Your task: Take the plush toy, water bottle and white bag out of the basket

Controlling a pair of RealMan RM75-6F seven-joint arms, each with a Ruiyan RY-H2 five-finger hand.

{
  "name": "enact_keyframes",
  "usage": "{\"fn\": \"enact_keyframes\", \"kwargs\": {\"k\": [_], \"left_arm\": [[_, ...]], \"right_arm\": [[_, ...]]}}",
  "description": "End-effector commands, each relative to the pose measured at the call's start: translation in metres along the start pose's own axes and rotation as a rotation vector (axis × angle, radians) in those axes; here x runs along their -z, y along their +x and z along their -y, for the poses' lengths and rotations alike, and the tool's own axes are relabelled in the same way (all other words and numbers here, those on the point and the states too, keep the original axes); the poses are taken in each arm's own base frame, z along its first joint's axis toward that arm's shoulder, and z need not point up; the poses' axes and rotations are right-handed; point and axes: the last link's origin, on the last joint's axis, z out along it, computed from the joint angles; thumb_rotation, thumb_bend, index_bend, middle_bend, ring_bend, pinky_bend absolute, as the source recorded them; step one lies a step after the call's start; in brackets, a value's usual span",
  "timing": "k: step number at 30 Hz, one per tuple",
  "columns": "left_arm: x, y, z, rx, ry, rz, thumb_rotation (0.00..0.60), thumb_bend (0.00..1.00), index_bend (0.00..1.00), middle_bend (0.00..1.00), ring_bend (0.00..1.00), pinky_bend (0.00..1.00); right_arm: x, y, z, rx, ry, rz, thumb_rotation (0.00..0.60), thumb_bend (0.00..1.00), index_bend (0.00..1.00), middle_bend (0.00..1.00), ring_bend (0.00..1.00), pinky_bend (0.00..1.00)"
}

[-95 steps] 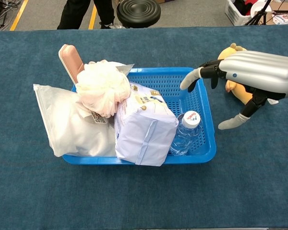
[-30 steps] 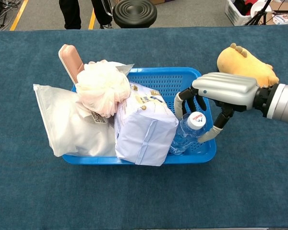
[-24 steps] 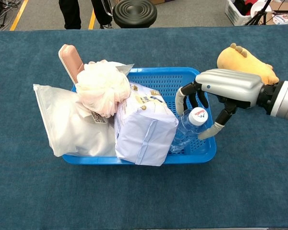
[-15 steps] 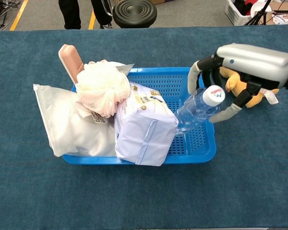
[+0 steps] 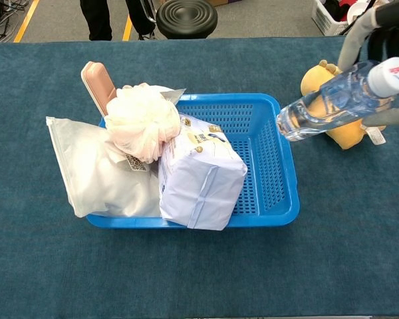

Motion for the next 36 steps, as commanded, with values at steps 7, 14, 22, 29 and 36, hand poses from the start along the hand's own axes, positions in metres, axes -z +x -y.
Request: {"fn": "enact_keyframes", "kwargs": {"k": [7,14,22,29,36], "left_arm": [[-0.003,0.0,-0.007,-0.004,-0.017,0.0,0.6,0.28,0.47,0.43,0.33,0.5],[-0.006,0.001,-0.011,-0.01,-0.027,0.0,0.6,0.28,0.47,0.43,0.33,0.5],[-0.006,0.001,-0.012,-0.009,-0.028,0.0,0.6,0.28,0.47,0.42,0.33,0.5],[-0.006,0.002,-0.012,-0.007,-0.029,-0.002,0.6,0.28,0.47,0.43,0.33,0.5],[-0.008,0.004,-0.016,-0.003,-0.049,-0.016,0.6,0.28,0.46,0.43,0.33,0.5]], "right_arm": [[0.043,-0.005,-0.014,0.034,-0.172,0.08,0.6,0.0,0.6,0.64,0.53,0.57],[0.059,-0.018,-0.027,0.057,-0.272,0.164,0.6,0.0,0.59,0.57,0.48,0.57],[0.069,-0.021,-0.033,0.073,-0.315,0.155,0.6,0.0,0.33,0.39,0.32,0.57],[0.07,-0.022,-0.037,0.053,-0.327,0.127,0.6,0.0,0.09,0.16,0.2,0.54],[0.059,-0.02,-0.041,0.034,-0.273,-0.026,0.6,0.0,0.07,0.14,0.2,0.53]]}}
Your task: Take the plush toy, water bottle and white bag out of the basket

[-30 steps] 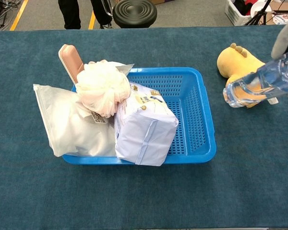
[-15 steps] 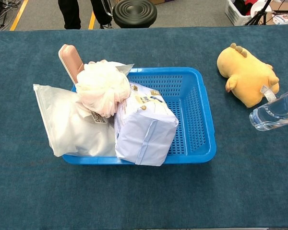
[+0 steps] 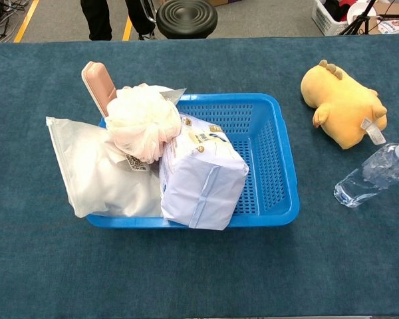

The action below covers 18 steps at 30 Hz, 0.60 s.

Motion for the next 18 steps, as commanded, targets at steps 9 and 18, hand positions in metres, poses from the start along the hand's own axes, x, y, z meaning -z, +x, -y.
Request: {"fn": "enact_keyframes", "kwargs": {"k": [9,18], "left_arm": [[-0.004,0.004,-0.009,0.034,-0.058,-0.045,0.6,0.28,0.45,0.42,0.33,0.51],[-0.004,0.01,-0.034,0.151,-0.264,-0.075,0.6,0.28,0.35,0.39,0.32,0.51]], "right_arm": [[-0.014,-0.004,-0.007,-0.004,0.014,-0.106,0.6,0.0,0.07,0.17,0.2,0.53],[-0.028,0.0,-0.01,0.013,0.016,-0.189,0.6,0.0,0.08,0.2,0.2,0.53]]}}
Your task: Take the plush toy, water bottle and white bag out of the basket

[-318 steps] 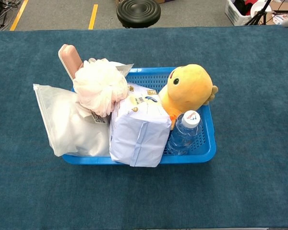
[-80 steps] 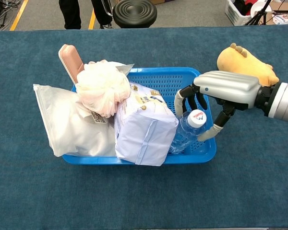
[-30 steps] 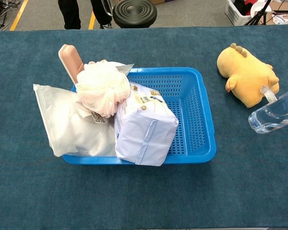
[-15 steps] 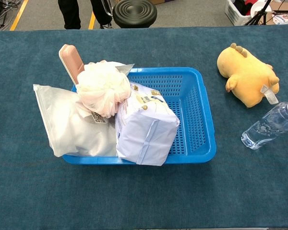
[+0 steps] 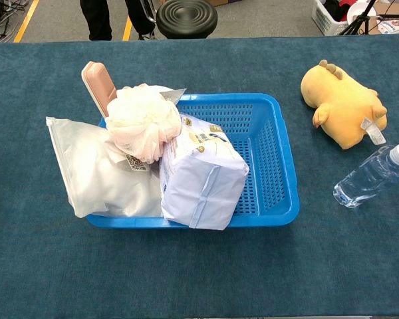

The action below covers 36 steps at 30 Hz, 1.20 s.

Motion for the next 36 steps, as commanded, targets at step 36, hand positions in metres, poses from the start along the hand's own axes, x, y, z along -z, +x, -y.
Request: {"fn": "enact_keyframes", "kwargs": {"k": [36], "left_arm": [[0.007,-0.019,-0.06,-0.005,-0.458,0.016,0.6,0.26,0.09,0.04,0.04,0.3]], "right_arm": [[-0.01,-0.003,-0.013,-0.016,-0.026,-0.021,0.6,0.0,0.1,0.21,0.2,0.53]]}}
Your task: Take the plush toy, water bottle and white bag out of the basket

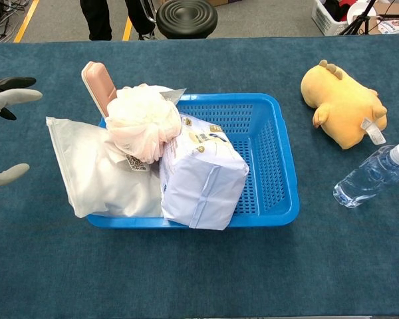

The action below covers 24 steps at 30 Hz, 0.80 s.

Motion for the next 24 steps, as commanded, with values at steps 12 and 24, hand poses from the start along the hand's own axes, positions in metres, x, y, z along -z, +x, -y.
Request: {"fn": "enact_keyframes", "kwargs": {"k": [12,24], "left_arm": [[-0.002,-0.016,-0.01,-0.025,-0.06,0.008,0.6,0.26,0.1,0.04,0.04,0.3],[-0.017,-0.029,-0.02,-0.011,-0.147,0.014,0.6,0.26,0.1,0.04,0.04,0.3]], "right_arm": [[0.0,-0.003,-0.002,-0.011,-0.005,0.011,0.6,0.0,0.1,0.22,0.2,0.53],[0.001,-0.005,-0.006,-0.022,-0.014,0.015,0.6,0.0,0.1,0.23,0.2,0.53]]}}
